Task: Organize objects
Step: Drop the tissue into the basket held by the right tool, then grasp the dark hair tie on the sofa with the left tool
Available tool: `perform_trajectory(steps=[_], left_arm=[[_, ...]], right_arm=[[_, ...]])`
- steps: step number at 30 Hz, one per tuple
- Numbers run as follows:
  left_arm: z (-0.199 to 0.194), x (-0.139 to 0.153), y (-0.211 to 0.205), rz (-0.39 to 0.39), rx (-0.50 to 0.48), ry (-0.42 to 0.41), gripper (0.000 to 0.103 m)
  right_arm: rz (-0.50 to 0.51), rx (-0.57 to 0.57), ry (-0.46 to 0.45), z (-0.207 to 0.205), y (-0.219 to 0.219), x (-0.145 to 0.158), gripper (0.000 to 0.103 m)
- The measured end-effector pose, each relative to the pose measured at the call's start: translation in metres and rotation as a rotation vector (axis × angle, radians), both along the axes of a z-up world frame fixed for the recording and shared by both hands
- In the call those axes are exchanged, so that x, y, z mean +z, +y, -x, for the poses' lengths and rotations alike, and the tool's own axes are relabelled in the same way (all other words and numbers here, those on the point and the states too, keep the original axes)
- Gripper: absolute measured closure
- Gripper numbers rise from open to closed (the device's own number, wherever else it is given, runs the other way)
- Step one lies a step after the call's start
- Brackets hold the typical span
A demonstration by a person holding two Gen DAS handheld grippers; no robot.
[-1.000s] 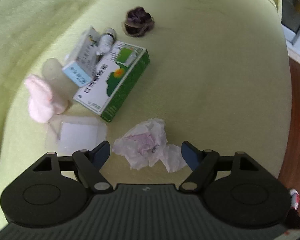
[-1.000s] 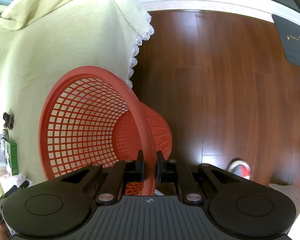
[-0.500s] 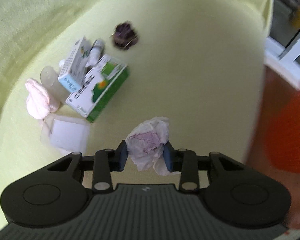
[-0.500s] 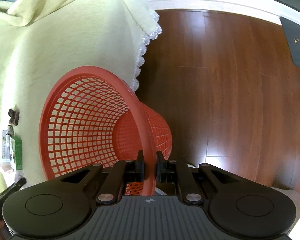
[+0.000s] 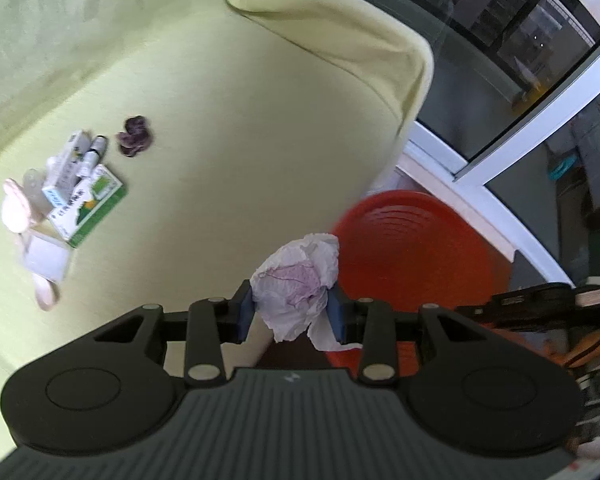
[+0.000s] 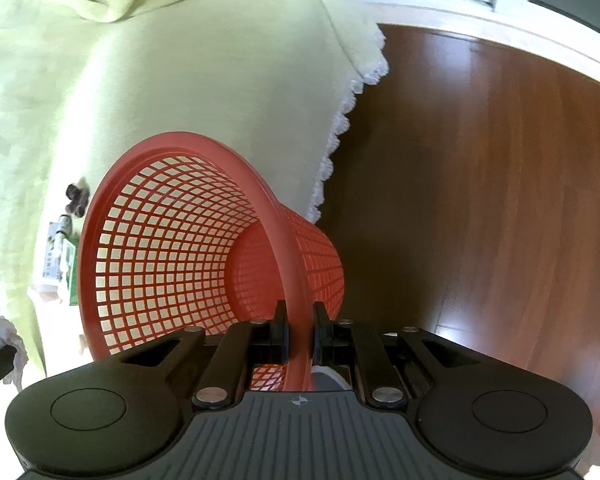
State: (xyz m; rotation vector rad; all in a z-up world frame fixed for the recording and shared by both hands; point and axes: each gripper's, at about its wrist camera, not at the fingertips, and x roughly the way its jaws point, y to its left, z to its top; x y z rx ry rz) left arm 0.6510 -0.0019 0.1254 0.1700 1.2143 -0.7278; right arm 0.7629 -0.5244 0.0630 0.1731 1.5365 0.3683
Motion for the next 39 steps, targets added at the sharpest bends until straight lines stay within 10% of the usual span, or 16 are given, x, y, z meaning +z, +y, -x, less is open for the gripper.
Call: perform_trajectory(steps=[10, 21, 39], left_arm=[[0.03, 0.018, -0.048, 0.046, -0.061, -0.021, 0.047], [0.015, 0.019, -0.019, -0.004, 0.008, -0.055, 0.046], [-0.165, -0.084, 0.022, -0.173, 0.002, -0.197, 0.045]], right_arm=[[-0.047, 0.052, -0.009, -0.006, 0.004, 0.017, 0.096], [-0.027, 0.062, -0.003, -0.012, 0.005, 0.022, 0.096], [0.039, -0.154, -0.018, -0.051, 0.033, 0.043, 0.096]])
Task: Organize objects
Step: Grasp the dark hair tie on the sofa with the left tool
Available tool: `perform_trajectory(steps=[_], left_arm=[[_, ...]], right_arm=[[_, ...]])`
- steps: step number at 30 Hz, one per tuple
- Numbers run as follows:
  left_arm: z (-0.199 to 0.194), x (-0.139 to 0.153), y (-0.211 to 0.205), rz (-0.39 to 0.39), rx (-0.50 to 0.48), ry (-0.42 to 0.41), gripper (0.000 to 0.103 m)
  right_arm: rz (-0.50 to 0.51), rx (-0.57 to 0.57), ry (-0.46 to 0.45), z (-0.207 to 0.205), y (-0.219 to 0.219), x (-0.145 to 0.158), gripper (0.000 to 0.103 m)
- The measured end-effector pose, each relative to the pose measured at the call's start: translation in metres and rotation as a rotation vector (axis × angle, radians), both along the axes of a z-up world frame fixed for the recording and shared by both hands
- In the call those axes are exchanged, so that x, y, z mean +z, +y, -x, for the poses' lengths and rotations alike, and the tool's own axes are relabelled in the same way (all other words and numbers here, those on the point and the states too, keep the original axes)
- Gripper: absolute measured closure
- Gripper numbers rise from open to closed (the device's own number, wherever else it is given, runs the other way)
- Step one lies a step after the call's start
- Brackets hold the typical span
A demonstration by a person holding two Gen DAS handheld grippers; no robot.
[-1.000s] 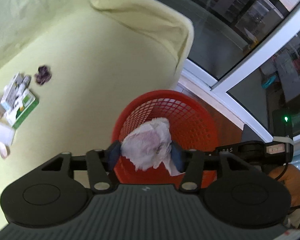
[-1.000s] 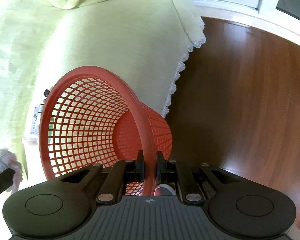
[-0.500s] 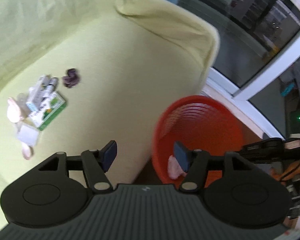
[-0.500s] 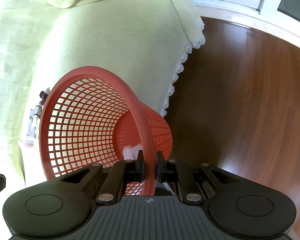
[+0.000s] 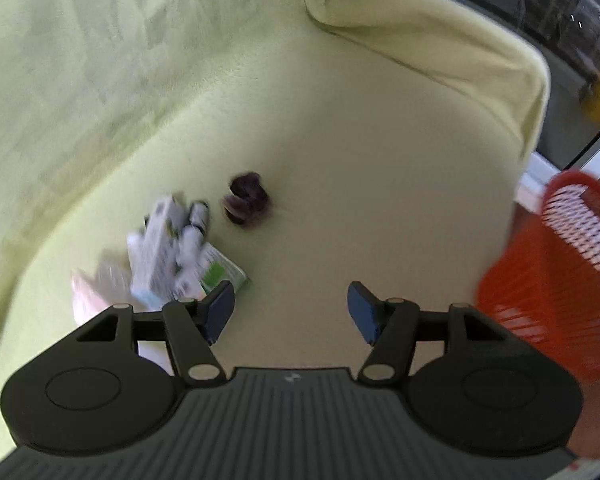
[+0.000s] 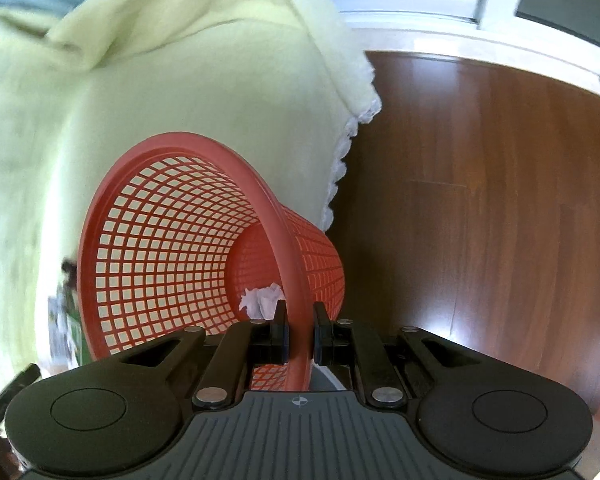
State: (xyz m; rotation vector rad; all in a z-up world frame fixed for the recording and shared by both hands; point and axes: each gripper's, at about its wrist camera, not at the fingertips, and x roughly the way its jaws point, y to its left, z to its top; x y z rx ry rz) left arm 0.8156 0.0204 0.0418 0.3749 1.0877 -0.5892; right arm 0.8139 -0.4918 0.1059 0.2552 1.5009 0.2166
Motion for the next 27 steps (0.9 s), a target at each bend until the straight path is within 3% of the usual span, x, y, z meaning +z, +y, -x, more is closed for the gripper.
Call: perform_trajectory(steps=[7, 13, 18, 21, 22, 27], left_arm=[[-0.071, -0.064, -0.028, -0.051, -0.117, -0.047, 0.045], [-0.105, -0.112, -0.049, -0.135, -0.203, -0.048, 0.046], [-0.117, -0.139, -0.059, -0.196, -0.256, -0.049, 0.059], [-0.116, -0.141, -0.059, -0.196, -0.28, -0.048, 0.083], [-0.116, -0.138, -0.059, -0.193, -0.282, -0.047, 0.087], [-0.114, -0.107, -0.057, -0.13, -0.237, 0.013, 0.091]], right_arm=[[0.032, -0.12, -0.009, -0.018, 0.001, 0.008, 0.096], [0.052, -0.174, -0.007, -0.015, 0.0, 0.017, 0.096], [0.068, -0.172, -0.022, -0.012, 0.003, 0.021, 0.096], [0.071, -0.178, -0.03, -0.016, 0.002, 0.019, 0.096], [0.071, -0.176, -0.033, -0.015, 0.003, 0.021, 0.096], [0.074, -0.163, -0.044, -0.013, 0.006, 0.022, 0.096]])
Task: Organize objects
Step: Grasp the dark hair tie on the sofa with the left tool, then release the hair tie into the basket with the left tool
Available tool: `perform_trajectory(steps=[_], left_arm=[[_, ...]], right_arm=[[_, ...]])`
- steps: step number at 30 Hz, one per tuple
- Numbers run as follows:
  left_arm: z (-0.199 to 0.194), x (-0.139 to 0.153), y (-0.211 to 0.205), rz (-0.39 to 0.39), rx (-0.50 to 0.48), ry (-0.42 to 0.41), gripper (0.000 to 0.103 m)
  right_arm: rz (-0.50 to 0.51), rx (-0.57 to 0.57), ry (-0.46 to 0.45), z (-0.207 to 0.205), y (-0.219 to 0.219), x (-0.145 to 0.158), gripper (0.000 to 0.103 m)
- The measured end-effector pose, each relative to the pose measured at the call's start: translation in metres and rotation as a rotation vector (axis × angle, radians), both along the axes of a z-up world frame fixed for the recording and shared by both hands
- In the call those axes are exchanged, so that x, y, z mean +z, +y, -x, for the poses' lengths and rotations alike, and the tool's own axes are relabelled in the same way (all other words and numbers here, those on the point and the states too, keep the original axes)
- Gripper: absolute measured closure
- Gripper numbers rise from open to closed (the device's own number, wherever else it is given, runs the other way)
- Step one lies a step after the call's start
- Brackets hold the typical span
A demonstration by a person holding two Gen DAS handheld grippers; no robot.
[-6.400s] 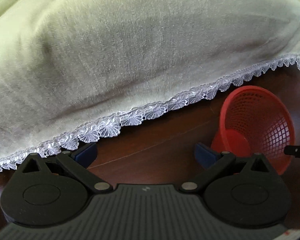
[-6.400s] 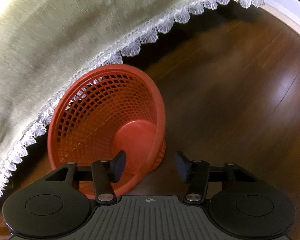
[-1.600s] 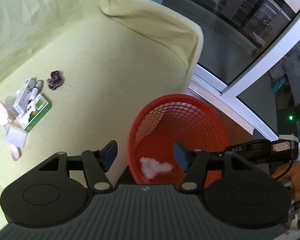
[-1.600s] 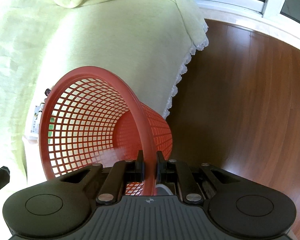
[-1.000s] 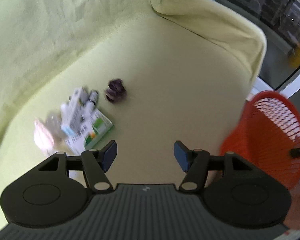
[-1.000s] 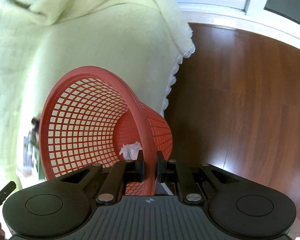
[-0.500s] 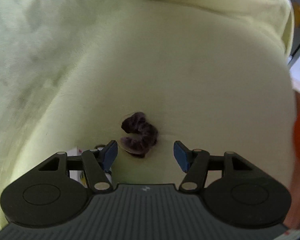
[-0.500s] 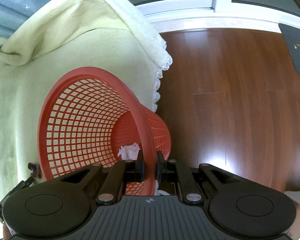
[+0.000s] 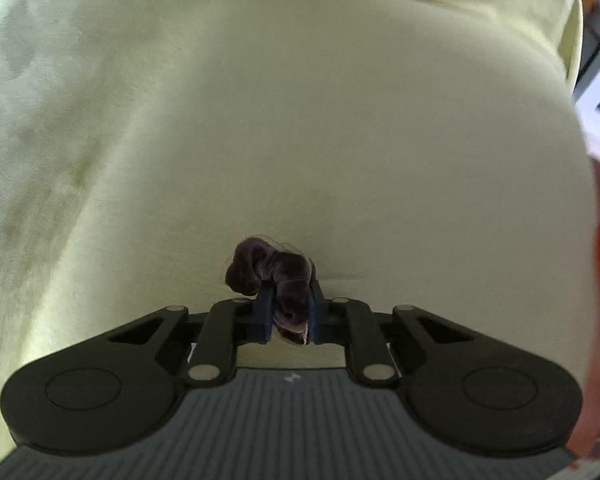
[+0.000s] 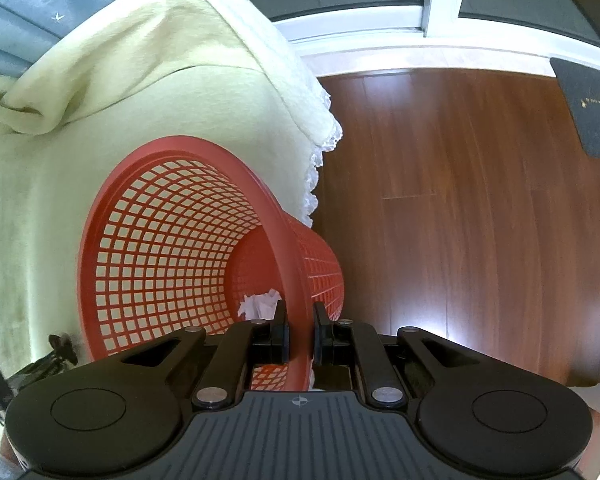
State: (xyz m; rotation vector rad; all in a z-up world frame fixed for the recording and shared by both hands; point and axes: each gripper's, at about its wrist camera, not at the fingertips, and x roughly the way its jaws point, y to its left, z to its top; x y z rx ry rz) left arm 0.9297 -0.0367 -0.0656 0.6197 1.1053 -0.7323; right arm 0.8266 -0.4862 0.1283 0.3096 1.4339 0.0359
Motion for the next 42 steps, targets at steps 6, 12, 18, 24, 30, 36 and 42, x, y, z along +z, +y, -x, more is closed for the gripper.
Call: perform_trajectory(steps=[6, 12, 18, 24, 30, 36, 42], left_arm=[[0.031, 0.084, -0.003, 0.118, 0.054, 0.114, 0.091], [0.091, 0.166, -0.027, 0.193, 0.038, 0.179, 0.09], [0.142, 0.212, -0.058, 0.261, 0.053, 0.222, 0.09], [0.164, 0.213, -0.087, 0.257, 0.112, 0.275, 0.09], [0.188, 0.208, -0.11, 0.236, 0.146, 0.306, 0.088], [0.199, 0.206, -0.132, 0.218, 0.185, 0.312, 0.063], [0.205, 0.197, -0.139, 0.194, 0.243, 0.321, 0.06]], right_arm=[[-0.008, 0.043, -0.012, 0.003, 0.008, 0.006, 0.096], [-0.04, 0.105, -0.018, 0.001, 0.02, 0.014, 0.096], [-0.078, 0.189, -0.012, -0.006, 0.027, 0.017, 0.096], [-0.114, 0.287, -0.01, -0.017, 0.032, 0.021, 0.096], [-0.142, 0.37, -0.019, -0.028, 0.035, 0.021, 0.096], [-0.146, 0.432, -0.016, -0.04, 0.035, 0.013, 0.096], [-0.146, 0.49, -0.001, -0.047, 0.037, 0.007, 0.096]])
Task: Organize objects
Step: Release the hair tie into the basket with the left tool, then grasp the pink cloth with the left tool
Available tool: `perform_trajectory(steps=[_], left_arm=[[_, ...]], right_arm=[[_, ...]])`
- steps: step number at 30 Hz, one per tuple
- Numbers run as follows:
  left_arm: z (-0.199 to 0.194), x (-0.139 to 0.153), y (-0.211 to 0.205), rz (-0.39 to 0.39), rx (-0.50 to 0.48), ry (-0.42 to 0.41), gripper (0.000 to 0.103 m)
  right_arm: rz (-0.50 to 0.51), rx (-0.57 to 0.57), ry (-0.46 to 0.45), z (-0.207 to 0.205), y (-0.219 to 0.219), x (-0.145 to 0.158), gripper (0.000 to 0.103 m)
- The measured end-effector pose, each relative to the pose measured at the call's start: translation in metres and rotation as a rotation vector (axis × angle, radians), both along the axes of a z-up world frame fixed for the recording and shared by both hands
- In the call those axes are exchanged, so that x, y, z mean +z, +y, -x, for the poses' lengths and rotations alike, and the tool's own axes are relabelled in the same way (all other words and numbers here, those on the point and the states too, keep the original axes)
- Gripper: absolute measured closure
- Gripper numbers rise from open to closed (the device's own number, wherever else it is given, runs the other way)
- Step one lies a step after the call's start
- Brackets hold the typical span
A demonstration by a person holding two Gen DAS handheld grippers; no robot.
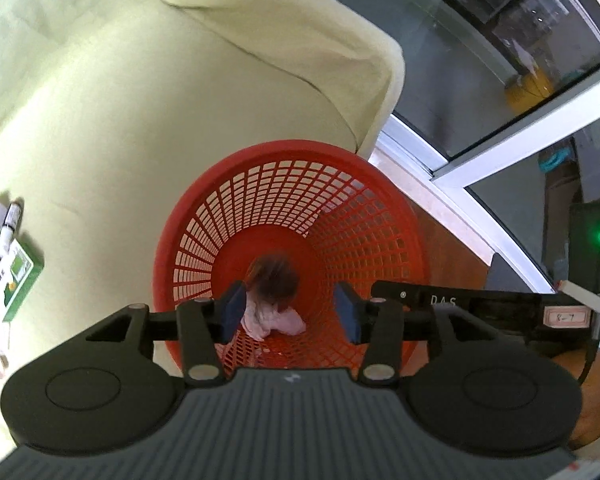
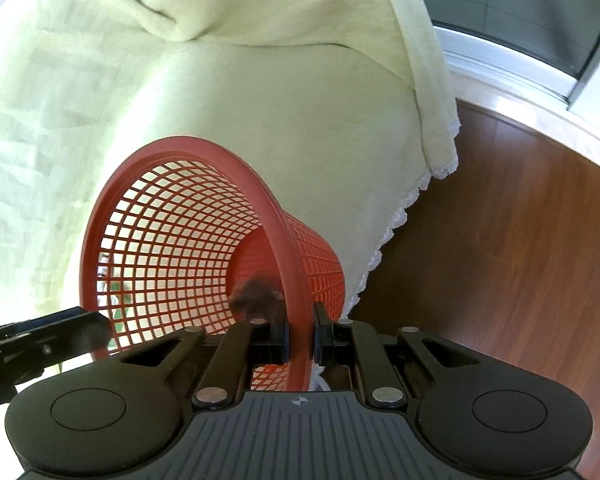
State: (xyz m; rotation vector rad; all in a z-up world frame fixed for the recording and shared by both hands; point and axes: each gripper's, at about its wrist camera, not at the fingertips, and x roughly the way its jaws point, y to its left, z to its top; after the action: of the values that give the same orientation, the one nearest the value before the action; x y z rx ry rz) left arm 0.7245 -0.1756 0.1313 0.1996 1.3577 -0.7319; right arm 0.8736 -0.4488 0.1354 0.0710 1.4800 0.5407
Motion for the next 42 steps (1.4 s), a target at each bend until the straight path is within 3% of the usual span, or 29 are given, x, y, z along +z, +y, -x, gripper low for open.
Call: perform_trajectory(steps=[1, 2, 8, 14, 19, 24, 32, 37, 42], left_arm=[[0.0, -0.001, 0.001, -0.002, 0.016, 0.002, 0.059], [0.001, -0.001, 0.004, -0.004, 0.108, 0.003, 0.058], [0.005, 0.001, 0.042, -0.011, 0.263, -0.021, 0.055], [0.007, -0.002, 0.124, -0.047, 0.509, -0.076, 0.055], [0.01, -0.013, 0.204, -0.127, 0.703, -0.119, 0.055], [0.001, -0.027, 0.277, -0.19, 0.827, -0.161, 0.055], [-0.017, -0.065, 0.34, -0.234, 0.871, -0.167, 0.055], [-0.037, -0.092, 0.354, -0.225, 0.841, -0.174, 0.056], [-0.067, -0.117, 0.361, -0.216, 0.771, -0.216, 0.058]], right_arm=[[0.004, 0.012, -0.002, -0.002, 0.001, -0.001, 0.096], [0.004, 0.025, -0.004, -0.003, 0.002, -0.003, 0.096], [0.0, 0.087, -0.013, -0.012, 0.013, -0.003, 0.096], [-0.008, 0.186, -0.04, -0.026, 0.049, -0.008, 0.096], [-0.011, 0.239, -0.064, -0.038, 0.094, -0.016, 0.096], [0.018, 0.29, -0.133, -0.048, 0.15, -0.02, 0.096], [0.196, 0.418, -0.275, -0.038, 0.213, -0.026, 0.096], [0.28, 0.513, -0.29, -0.033, 0.227, -0.027, 0.096], [0.316, 0.509, -0.297, -0.043, 0.243, -0.035, 0.096]])
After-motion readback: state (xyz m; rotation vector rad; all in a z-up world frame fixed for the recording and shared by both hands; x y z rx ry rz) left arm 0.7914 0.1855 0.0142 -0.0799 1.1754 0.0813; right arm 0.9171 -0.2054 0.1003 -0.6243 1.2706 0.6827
